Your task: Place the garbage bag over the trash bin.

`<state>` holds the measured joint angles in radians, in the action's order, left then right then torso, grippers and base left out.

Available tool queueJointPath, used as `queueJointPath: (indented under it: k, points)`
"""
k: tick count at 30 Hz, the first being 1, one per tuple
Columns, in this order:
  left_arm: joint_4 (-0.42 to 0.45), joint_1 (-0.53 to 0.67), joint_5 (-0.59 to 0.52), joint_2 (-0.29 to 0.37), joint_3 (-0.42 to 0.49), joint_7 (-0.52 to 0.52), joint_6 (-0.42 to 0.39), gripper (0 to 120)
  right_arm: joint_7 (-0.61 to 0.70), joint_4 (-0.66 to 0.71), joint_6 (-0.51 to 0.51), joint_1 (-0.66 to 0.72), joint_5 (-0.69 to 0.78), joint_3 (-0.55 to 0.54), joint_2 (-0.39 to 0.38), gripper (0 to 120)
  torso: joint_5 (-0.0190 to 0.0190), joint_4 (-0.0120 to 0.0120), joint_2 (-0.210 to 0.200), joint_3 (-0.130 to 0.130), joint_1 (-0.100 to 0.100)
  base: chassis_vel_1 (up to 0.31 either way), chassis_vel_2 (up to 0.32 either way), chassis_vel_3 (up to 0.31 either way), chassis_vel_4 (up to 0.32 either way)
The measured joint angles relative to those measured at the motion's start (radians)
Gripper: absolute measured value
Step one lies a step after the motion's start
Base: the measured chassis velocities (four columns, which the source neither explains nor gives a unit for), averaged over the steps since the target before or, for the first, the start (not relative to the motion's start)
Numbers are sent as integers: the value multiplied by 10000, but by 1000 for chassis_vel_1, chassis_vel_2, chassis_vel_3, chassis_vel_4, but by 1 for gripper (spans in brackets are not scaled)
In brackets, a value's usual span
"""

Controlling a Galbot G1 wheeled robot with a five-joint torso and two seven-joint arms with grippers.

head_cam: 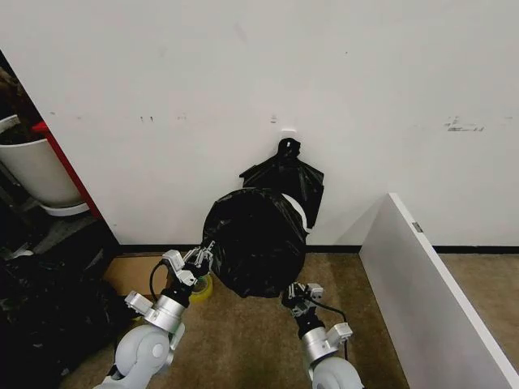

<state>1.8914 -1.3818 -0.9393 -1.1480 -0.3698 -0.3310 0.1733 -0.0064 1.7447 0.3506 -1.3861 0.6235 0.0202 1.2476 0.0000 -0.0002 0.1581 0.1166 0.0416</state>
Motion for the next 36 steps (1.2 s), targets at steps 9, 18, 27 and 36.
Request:
queueJointPath:
  k: [9, 18, 27, 36]
  points:
    - [-275, 239, -37, 127, -1, 56, 238, 4, -33, -59, 1193, -307, -3365, 598, -380, 23, 0, 0, 2, 0, 0, 0, 0, 0, 0]
    - [-886, 798, -122, 656, 53, -254, 150, 4, 1946, 283, -98, -919, -5349, 1122, -797, 57, 0, -1, 2, 0, 0, 0, 0, 0, 0]
    - [-1020, 977, -197, 738, 131, -317, 79, 4, 2856, 315, -834, -1184, -5362, 826, -715, 89, 0, 0, 2, 0, 0, 0, 0, 0, 0]
    - [-821, 766, -206, 713, 92, -442, 7, 4, 2684, 210, -662, -947, -5075, 774, -481, 100, -1, 1, 2, 0, 0, 0, 0, 0, 0]
